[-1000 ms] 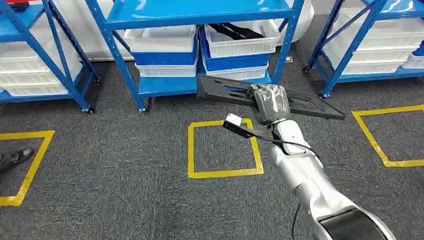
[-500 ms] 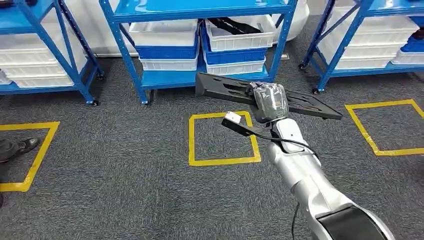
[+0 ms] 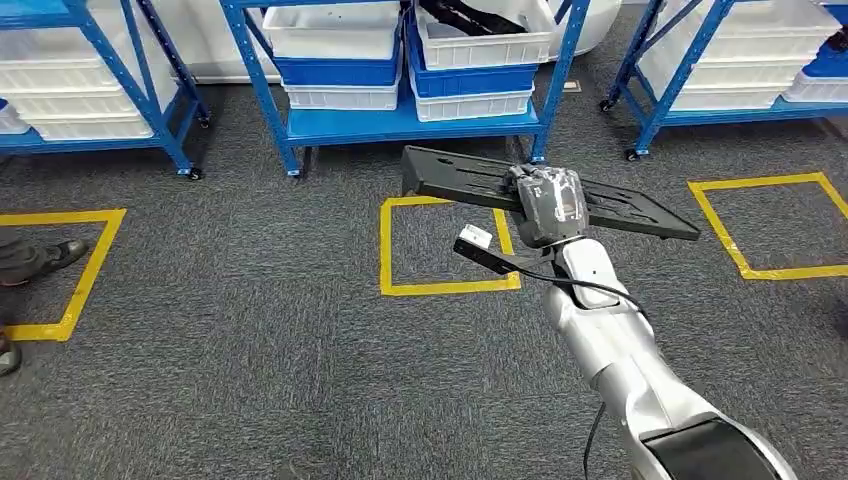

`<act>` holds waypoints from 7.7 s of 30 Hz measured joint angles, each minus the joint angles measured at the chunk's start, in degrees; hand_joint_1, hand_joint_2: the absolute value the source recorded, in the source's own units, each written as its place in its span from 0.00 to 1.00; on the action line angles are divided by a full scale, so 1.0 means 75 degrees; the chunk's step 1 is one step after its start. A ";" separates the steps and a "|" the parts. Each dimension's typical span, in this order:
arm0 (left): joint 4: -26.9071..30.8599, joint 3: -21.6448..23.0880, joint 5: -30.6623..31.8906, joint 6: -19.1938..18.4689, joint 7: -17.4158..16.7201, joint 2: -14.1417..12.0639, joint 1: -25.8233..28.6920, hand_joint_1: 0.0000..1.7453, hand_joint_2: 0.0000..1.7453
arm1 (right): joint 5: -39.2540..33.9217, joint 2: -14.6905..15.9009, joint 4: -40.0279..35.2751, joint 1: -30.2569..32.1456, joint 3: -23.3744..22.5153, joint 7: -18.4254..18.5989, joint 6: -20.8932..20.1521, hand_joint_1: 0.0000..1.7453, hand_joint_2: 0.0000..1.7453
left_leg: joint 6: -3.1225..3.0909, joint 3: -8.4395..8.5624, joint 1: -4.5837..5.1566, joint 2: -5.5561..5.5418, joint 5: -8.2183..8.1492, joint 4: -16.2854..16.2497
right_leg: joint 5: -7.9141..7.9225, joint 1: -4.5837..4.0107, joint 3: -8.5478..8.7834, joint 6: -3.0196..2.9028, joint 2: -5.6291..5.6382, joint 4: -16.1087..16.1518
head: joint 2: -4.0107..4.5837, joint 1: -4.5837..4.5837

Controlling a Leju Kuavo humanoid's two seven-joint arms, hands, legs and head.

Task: Take the parts from the cabinet and place them on the table.

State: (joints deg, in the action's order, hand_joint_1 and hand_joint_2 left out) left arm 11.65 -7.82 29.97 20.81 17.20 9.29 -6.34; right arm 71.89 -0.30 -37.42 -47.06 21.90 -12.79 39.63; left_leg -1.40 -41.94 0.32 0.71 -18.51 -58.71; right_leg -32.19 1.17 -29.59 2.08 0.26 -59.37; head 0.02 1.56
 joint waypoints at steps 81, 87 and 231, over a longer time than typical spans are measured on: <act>-0.0044 -0.0332 0.0181 0.0315 0.0009 0.0009 0.0233 0.00 1.00 | 0.0941 0.1509 -0.0393 0.0068 -0.1789 0.1035 0.0012 1.00 1.00 | -0.0571 0.1622 0.0006 0.0121 -0.0803 0.0775 | 0.0470 0.0068 -0.1948 -0.0026 0.0077 -0.1802 | 0.0000 -0.0021; -0.0044 -0.0394 0.0166 0.0312 0.0029 -0.0026 0.0178 0.00 1.00 | 0.1067 0.1521 -0.0463 0.0136 -0.1935 0.1043 0.0006 1.00 1.00 | 0.0023 0.1362 -0.0137 0.0725 -0.1245 0.0139 | 0.1052 0.0295 -0.0762 0.0473 -0.0496 0.0189 | 0.0000 -0.0062; -0.0076 -0.1437 -0.0154 -0.0055 0.1993 0.0076 0.0411 0.00 0.00 | 0.1300 0.3025 0.1536 -0.1666 -0.3346 0.1483 -0.1597 0.00 1.00 | -0.0242 0.0934 0.0093 0.0059 -0.0756 0.0126 | 0.1079 -0.0055 -0.0558 0.0147 -0.0059 0.0396 | 0.0000 -0.0085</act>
State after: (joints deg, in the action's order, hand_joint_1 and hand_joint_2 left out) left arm 11.08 -18.60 28.81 20.39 32.15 9.86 -3.26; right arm 81.64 22.38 -25.90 -59.56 -3.19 -1.66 27.65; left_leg -3.21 -34.93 1.02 1.16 -24.18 -57.77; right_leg -24.10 0.76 -33.78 3.18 -0.18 -56.40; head 0.02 0.92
